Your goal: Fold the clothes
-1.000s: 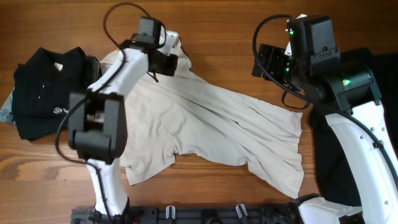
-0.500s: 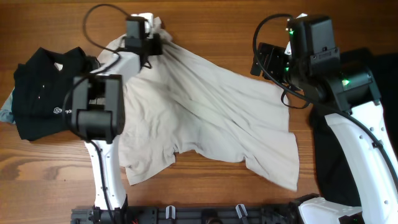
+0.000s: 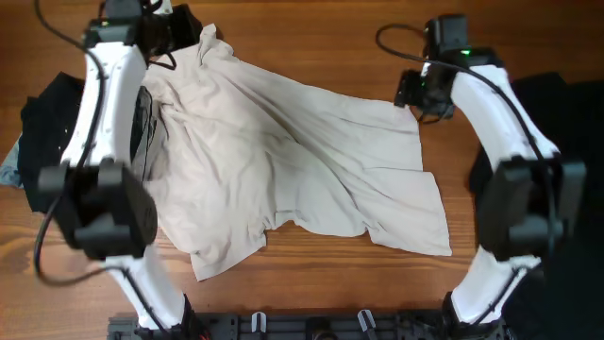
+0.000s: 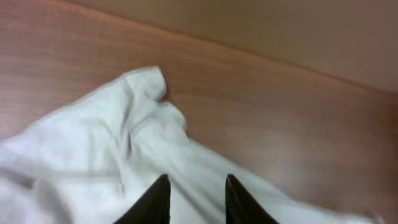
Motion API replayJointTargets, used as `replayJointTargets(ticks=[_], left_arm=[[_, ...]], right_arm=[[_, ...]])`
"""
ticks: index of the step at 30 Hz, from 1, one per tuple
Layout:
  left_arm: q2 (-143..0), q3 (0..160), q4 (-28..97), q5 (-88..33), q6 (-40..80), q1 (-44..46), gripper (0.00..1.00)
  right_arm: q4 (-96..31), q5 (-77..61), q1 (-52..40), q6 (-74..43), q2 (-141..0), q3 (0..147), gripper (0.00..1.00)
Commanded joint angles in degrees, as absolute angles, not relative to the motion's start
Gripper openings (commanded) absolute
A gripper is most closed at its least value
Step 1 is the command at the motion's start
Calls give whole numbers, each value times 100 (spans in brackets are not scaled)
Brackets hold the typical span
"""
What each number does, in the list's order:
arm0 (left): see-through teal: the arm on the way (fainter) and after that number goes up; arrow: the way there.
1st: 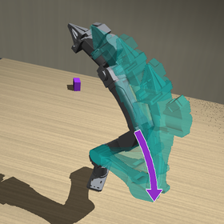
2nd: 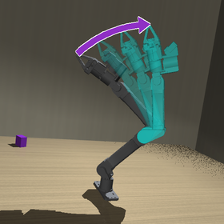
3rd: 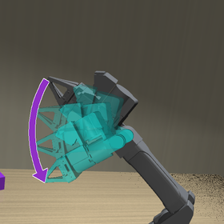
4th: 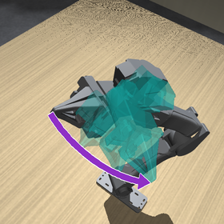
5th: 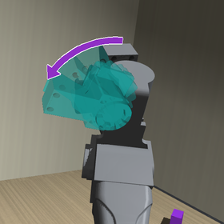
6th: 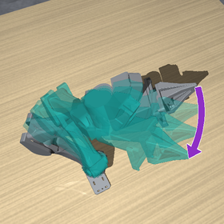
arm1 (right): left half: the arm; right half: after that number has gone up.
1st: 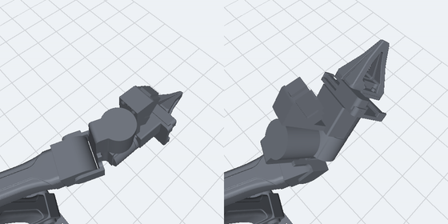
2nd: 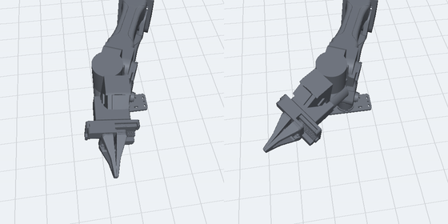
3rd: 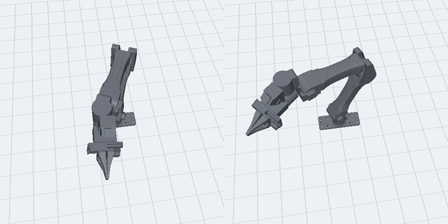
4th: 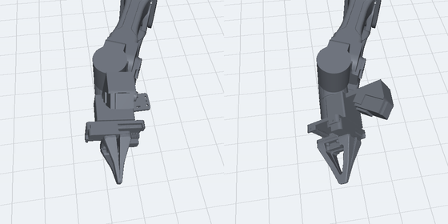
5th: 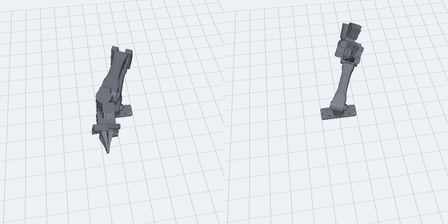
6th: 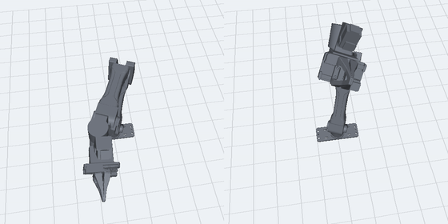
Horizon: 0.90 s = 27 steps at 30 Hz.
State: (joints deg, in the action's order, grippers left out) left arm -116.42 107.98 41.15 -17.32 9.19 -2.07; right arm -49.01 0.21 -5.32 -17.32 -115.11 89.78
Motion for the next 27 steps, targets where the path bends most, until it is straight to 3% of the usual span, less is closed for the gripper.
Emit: replayJointTargets(ticks=[1,10,11,14,16,22,25,27], left_arm=[[-10768,10877,5094,-1857,617,-30,40],[-10457,10877,6281,-1737,318,346,46],[-10457,10877,6313,-1680,316,405,46],[-10481,10866,6473,-1586,318,502,47],[-10503,10742,6469,-1535,318,515,47],[-10516,9756,6388,-1538,320,515,46],[-10516,9448,6230,-1538,320,515,45],[-10516,9443,6189,-1538,320,515,45]], right_arm=[[-4685,106,-539,-1354,-12171,8934,66],[-4117,174,-502,-1194,-12311,8962,52],[-4025,172,-473,-1212,-12311,8962,45],[-3966,-152,-274,-1743,-12311,8962,4],[-3970,-552,-137,-1850,-12309,8967,4],[-3284,-4169,1004,-2781,-11987,9168,5],[-2281,-4462,1402,-3363,-11987,9168,4],[-1710,-4462,1516,-3354,-11987,9168,17]])
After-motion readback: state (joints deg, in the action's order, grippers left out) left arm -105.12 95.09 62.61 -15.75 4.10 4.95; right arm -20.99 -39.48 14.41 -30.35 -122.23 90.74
